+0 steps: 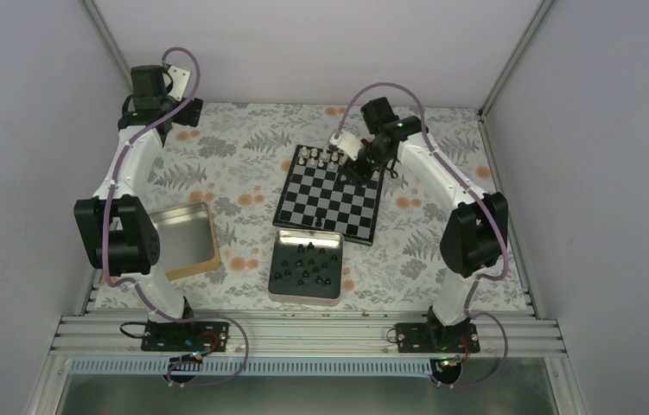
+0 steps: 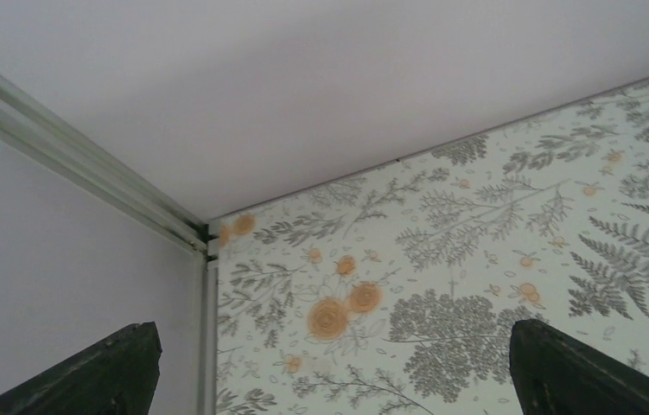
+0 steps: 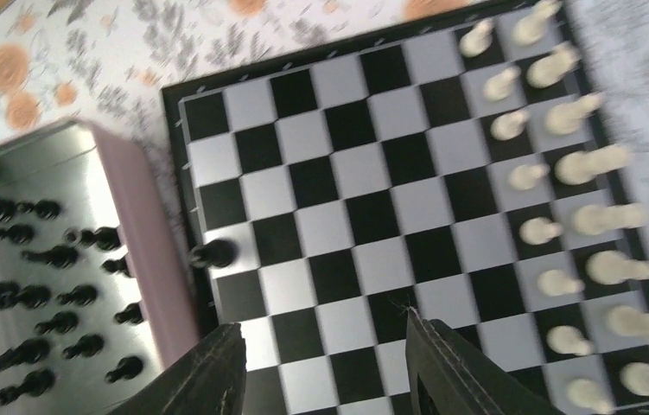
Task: Set up the chess pieces on the board
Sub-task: Pick up the storage box at the center of the board.
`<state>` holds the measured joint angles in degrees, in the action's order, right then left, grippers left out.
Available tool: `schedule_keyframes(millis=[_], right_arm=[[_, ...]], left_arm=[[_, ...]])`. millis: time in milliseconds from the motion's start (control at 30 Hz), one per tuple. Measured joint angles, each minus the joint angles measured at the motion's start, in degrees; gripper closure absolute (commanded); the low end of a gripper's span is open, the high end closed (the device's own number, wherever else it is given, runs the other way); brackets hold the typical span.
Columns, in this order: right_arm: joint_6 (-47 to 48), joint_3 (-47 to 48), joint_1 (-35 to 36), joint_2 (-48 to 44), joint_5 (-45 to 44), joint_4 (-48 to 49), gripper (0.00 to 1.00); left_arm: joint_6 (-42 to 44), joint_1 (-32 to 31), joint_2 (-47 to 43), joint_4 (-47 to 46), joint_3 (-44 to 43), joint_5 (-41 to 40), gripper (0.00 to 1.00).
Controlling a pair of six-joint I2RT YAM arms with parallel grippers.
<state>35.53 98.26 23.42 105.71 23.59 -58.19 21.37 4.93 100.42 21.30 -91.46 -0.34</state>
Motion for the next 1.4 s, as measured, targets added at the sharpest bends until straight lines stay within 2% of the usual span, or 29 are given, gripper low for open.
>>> schedule_keyframes(millis=[300, 533, 667, 800, 1033, 1400], right_arm=[[0.6, -15.5, 4.4, -3.4, -1.9, 5.2, 0.57], [0.9, -24.9, 4.7, -10.2, -3.0, 8.5, 0.68], [0.8, -27.6, 6.0, -16.0, -3.2, 9.2, 0.67], [-0.2, -31.5, 10.9, -18.9, -3.5, 9.9, 0.65], [-2.3, -37.2, 14.5, -19.0, -6.5, 12.8, 0.61], [-2.6, -37.3, 15.1, -15.7, -10.0, 17.7, 0.6]], left_arm=[[-1.1, 0.0, -1.8, -0.2, 5.6, 3.8, 0.0], [-2.5, -0.3, -9.4, -1.0, 12.2, 6.9, 0.0], [-2.6, -0.5, -11.7, -1.9, 13.9, 7.6, 0.0], [-2.6, -0.5, -13.6, -2.4, 16.2, 7.7, 0.0], [-3.0, -0.5, -14.2, -3.6, 18.4, 7.7, 0.0], [-3.0, -0.5, -14.2, -6.3, 20.2, 7.0, 0.0]])
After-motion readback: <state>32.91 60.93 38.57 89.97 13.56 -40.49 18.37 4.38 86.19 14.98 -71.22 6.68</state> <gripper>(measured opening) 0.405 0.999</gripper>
